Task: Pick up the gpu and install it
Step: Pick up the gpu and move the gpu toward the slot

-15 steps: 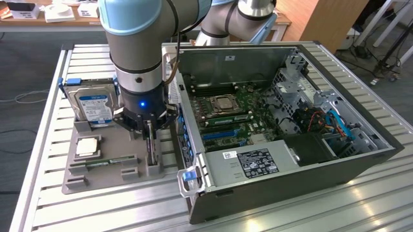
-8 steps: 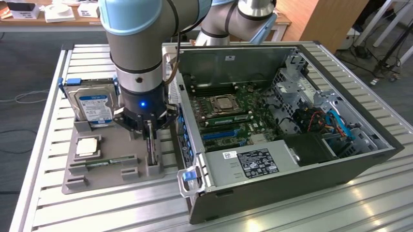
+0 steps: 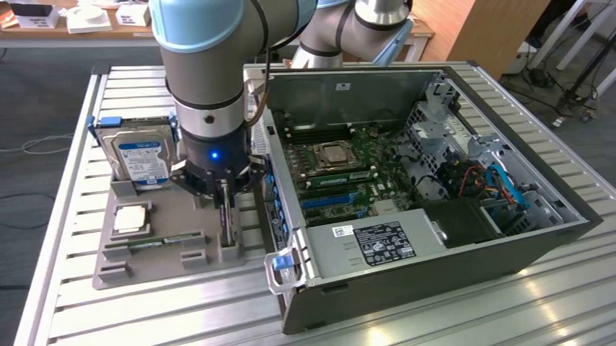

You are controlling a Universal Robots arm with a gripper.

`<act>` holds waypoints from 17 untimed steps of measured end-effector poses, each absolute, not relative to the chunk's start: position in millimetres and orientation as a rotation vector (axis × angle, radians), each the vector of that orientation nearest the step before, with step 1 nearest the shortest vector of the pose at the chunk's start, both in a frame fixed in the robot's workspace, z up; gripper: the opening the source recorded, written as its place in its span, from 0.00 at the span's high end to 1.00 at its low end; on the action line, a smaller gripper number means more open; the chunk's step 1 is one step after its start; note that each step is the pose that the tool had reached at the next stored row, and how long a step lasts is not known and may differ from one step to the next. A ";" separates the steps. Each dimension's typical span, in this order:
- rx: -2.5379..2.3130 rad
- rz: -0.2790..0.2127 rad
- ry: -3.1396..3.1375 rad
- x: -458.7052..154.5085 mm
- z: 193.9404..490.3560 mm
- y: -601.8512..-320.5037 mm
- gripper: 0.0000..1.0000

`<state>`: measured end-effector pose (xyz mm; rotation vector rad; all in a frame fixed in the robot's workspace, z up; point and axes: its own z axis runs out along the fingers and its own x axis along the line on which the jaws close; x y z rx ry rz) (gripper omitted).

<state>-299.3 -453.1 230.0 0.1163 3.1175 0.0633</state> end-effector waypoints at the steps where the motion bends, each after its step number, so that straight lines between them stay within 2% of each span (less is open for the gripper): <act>1: 0.116 0.063 3.117 -299.2 230.0 -453.0 0.73; 17: 0.116 0.063 3.117 -299.2 239.3 -453.1 0.73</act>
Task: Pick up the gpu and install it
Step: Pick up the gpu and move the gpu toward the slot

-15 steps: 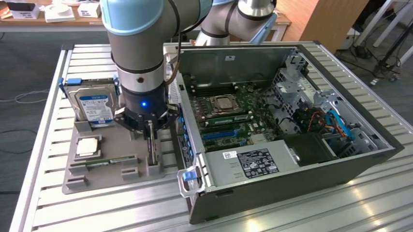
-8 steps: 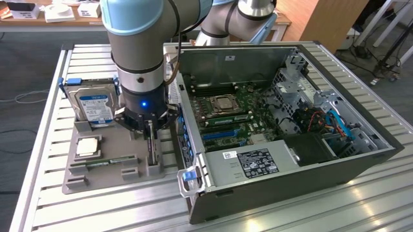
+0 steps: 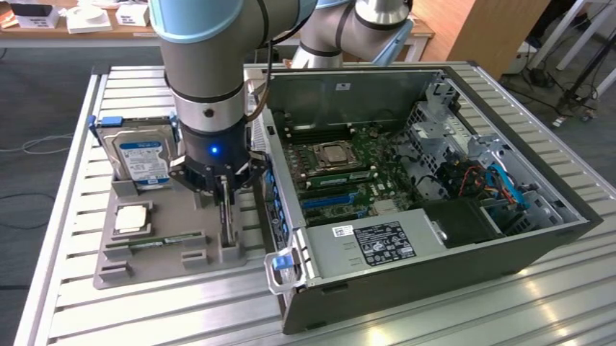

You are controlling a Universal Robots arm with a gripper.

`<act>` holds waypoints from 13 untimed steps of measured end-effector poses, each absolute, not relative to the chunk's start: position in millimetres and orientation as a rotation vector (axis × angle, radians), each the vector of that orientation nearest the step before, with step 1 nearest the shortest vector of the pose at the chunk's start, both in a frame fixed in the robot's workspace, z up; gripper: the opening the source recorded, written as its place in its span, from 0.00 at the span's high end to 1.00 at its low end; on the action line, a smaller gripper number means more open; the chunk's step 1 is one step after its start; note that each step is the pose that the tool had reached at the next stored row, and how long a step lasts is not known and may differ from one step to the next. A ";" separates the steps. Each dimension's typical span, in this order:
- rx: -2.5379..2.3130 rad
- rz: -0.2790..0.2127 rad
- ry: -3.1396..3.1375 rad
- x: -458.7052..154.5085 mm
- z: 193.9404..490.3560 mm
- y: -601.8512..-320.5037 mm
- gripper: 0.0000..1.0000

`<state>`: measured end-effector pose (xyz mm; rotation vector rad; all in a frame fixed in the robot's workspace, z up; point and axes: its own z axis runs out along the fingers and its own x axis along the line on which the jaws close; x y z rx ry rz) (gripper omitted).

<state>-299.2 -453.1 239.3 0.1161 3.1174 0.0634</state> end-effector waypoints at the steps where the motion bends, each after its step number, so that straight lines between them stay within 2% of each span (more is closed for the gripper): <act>1: 0.116 0.063 3.117 -299.1 239.9 -453.1 0.73; 13: 0.027 0.064 3.121 -299.7 240.3 -453.1 0.73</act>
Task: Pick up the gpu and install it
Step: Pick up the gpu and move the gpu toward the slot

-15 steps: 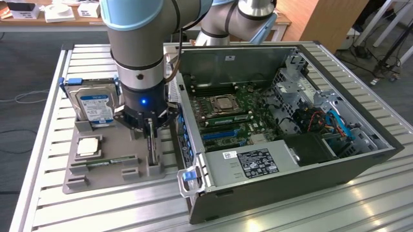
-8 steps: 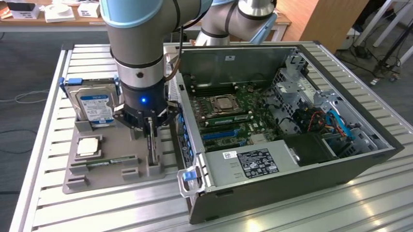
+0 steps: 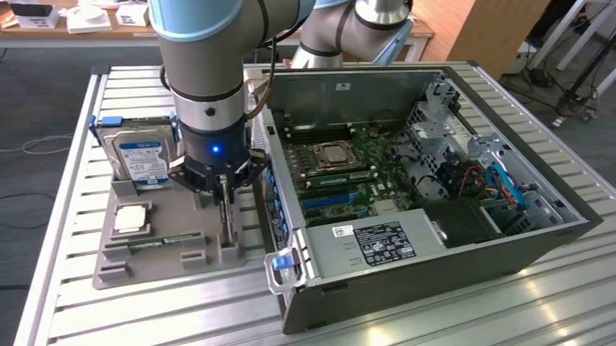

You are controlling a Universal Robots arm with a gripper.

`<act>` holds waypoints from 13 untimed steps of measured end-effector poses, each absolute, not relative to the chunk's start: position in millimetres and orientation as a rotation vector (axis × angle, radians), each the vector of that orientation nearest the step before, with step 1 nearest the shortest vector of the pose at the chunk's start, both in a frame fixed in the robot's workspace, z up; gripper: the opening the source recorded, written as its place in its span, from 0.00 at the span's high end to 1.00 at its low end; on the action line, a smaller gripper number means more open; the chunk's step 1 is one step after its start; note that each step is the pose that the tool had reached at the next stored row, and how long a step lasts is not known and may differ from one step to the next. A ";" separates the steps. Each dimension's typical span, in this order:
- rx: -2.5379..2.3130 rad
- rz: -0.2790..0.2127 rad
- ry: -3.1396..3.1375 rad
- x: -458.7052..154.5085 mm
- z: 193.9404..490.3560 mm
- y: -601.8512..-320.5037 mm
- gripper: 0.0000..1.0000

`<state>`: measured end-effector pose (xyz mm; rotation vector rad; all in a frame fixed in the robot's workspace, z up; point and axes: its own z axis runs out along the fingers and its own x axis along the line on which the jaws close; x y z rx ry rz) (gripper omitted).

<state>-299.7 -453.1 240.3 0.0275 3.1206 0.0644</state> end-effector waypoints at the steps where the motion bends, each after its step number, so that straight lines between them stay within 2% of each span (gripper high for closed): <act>1: 0.028 0.064 3.121 -299.7 240.3 -453.1 0.73; 13: 0.028 0.064 3.121 -299.7 248.3 -453.0 0.73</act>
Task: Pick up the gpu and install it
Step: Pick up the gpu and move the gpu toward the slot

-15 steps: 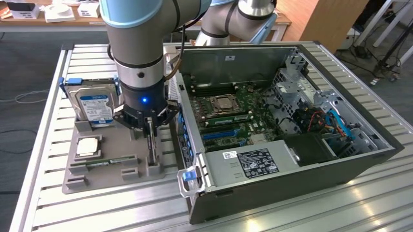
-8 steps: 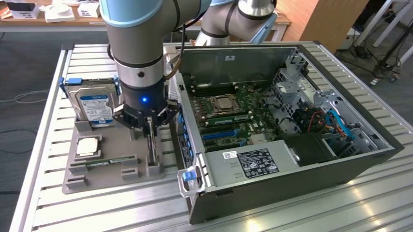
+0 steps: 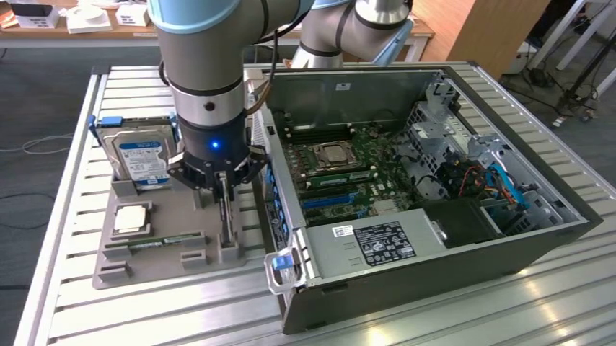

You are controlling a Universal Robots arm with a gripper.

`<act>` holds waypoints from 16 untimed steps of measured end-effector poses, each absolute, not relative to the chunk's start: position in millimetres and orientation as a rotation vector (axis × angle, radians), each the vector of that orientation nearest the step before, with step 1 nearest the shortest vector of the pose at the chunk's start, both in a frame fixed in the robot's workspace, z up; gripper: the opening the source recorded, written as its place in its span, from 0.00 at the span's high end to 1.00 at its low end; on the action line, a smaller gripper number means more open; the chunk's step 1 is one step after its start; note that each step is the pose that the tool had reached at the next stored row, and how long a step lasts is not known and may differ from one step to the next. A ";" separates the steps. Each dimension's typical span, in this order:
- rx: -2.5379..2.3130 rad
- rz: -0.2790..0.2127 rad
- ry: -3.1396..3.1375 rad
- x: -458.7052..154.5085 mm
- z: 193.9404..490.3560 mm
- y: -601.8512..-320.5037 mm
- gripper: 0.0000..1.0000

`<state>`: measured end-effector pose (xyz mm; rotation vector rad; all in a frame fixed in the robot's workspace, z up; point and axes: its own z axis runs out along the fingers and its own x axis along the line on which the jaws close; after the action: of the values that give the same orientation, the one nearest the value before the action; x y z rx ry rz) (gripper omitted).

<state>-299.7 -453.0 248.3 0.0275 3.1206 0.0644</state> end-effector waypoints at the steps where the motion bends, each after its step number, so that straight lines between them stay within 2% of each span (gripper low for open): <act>1: 0.028 0.064 3.121 -299.7 249.2 -453.0 0.73; 16: 0.027 0.064 3.121 -299.6 268.1 -453.1 0.73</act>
<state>-299.6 -453.1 268.1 0.0274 3.1206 0.0643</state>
